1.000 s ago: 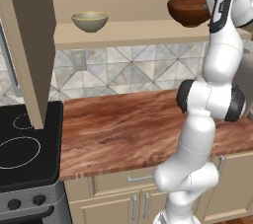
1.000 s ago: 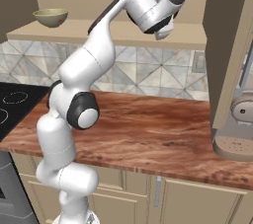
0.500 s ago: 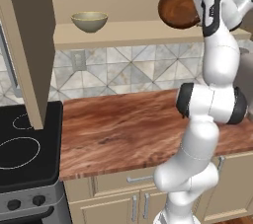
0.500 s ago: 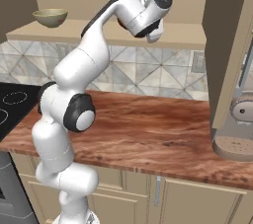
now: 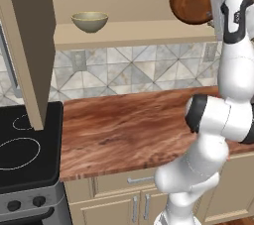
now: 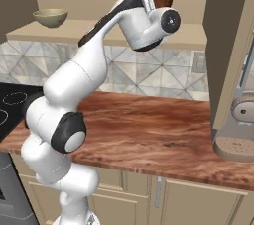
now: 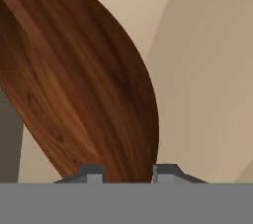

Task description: Take the smaller bowl and place it next to the appetizer plate on the dining counter , and place the larger bowl next to the plate with cooked food.

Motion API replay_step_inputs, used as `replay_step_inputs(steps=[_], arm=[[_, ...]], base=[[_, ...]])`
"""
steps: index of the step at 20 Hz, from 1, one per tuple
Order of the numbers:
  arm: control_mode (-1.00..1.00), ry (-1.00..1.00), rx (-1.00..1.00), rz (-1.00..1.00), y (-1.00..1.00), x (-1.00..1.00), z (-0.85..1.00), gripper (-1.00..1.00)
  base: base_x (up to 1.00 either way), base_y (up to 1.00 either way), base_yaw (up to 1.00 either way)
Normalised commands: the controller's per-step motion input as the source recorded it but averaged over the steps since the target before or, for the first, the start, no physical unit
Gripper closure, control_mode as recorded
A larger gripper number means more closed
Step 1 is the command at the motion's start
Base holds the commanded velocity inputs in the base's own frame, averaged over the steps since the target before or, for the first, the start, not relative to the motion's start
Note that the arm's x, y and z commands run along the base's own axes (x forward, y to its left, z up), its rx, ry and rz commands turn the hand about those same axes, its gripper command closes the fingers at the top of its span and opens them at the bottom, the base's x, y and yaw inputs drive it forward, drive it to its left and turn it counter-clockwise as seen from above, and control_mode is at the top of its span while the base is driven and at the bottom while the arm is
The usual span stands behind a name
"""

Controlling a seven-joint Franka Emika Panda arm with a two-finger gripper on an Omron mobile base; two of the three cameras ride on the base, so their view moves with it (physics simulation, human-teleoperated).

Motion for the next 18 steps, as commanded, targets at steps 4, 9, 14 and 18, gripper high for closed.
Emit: replay_step_inputs(steps=[4, 9, 14, 18], arm=[[-1.0, -0.27, 0.16, -0.04, 0.0, -1.0, 0.01, 1.0], [-1.0, 0.0, 0.0, 0.0, 0.16, -1.0, 0.0, 1.0], [-1.0, 0.18, 0.0, 0.0, 0.09, -1.0, 0.15, 1.0], [-1.0, 0.48, 0.0, 0.02, 0.08, -1.0, 0.15, 1.0]], base=[[0.0, 0.0, 0.0], [0.0, 0.0, 0.0], [0.0, 0.0, 0.0], [0.0, 0.0, 0.0]])
